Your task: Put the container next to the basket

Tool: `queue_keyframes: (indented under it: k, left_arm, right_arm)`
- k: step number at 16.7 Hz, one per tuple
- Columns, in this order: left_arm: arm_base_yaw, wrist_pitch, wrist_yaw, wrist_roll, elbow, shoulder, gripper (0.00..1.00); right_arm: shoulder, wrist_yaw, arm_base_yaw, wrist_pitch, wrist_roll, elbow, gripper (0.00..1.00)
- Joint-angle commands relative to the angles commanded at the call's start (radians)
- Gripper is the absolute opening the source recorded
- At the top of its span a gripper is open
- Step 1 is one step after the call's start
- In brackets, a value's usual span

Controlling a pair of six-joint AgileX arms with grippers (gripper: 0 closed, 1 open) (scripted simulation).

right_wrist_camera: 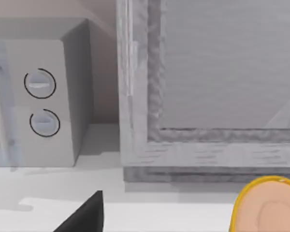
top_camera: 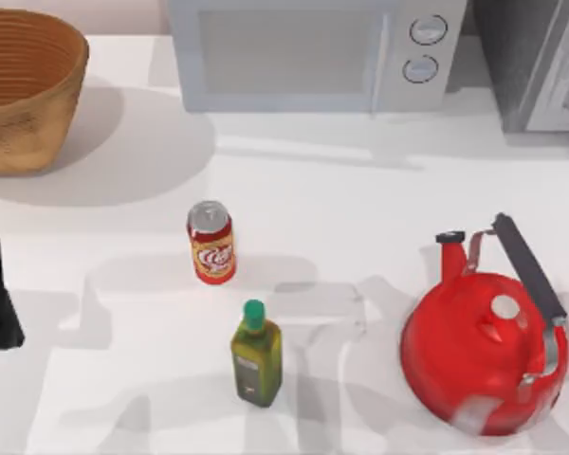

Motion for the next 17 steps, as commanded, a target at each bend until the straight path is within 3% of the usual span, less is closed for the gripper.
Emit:
queue_keyframes:
  k: [17]
  left_arm:
    - [-0.35,-0.9,-0.002,0.205,1.287,1.474,1.0]
  right_arm:
    - [0.0,0.0,0.0,0.0,0.0,0.0,1.0]
